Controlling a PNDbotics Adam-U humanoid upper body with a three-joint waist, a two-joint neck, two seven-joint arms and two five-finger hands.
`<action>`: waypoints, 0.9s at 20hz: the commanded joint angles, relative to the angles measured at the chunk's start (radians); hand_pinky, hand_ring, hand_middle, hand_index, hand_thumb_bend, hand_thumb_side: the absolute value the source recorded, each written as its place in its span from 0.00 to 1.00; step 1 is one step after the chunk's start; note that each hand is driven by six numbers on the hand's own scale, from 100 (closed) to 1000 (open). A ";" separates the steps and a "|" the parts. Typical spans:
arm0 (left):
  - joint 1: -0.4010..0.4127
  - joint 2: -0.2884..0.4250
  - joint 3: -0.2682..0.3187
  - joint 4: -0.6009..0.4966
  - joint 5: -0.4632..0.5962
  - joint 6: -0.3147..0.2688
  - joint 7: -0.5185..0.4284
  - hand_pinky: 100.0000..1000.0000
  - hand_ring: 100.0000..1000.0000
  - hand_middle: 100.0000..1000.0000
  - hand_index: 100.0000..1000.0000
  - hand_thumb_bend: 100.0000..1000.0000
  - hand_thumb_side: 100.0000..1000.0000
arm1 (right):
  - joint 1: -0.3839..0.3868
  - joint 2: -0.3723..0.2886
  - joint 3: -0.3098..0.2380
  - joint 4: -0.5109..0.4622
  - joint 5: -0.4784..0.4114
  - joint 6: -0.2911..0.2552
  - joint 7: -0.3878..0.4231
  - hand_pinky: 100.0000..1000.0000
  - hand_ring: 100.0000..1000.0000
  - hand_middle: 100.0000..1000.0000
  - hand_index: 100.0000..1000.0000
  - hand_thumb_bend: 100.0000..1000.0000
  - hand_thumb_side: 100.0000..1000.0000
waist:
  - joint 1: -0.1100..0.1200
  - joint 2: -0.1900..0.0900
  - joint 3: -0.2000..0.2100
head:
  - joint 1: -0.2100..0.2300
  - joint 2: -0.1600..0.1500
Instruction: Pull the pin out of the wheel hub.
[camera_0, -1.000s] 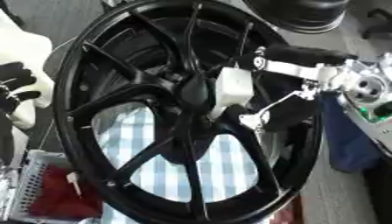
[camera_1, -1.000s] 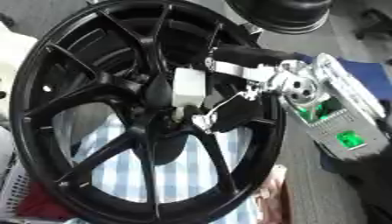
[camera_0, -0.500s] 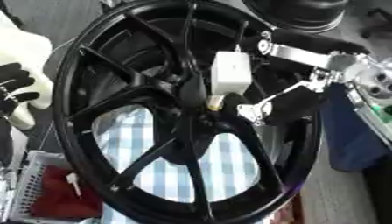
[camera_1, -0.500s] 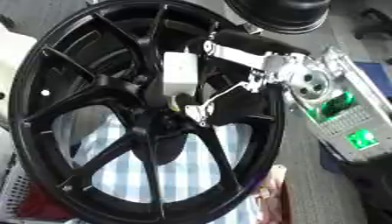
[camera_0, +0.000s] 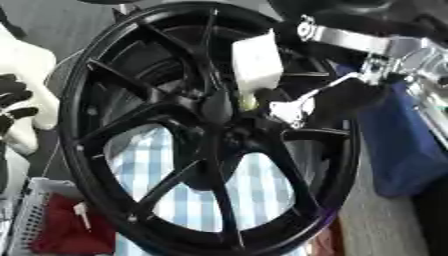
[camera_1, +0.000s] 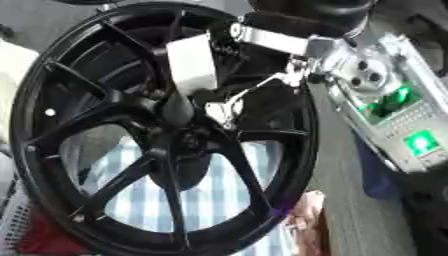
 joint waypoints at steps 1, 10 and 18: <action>-0.012 0.008 0.001 -0.021 0.004 -0.004 0.000 0.63 0.69 0.60 0.70 0.00 0.83 | -0.017 -0.077 -0.102 -0.017 -0.117 0.033 -0.073 0.78 0.65 0.26 0.48 0.00 0.15 | 0.010 -0.028 0.001 | -0.011 -0.014; -0.017 0.014 0.022 -0.021 -0.004 -0.018 0.024 0.63 0.69 0.60 0.70 0.00 0.82 | 0.378 -0.432 -0.425 0.047 -0.319 -0.085 -0.481 0.79 0.67 0.28 0.51 0.00 0.19 | 0.026 0.001 -0.004 | 0.048 -0.036; -0.045 0.016 0.032 -0.021 -0.018 -0.051 0.041 0.63 0.69 0.59 0.70 0.00 0.80 | 0.820 -0.258 -0.621 0.018 -0.235 -0.224 -0.755 0.83 0.71 0.35 0.57 0.00 0.29 | 0.064 0.038 0.008 | 0.077 -0.049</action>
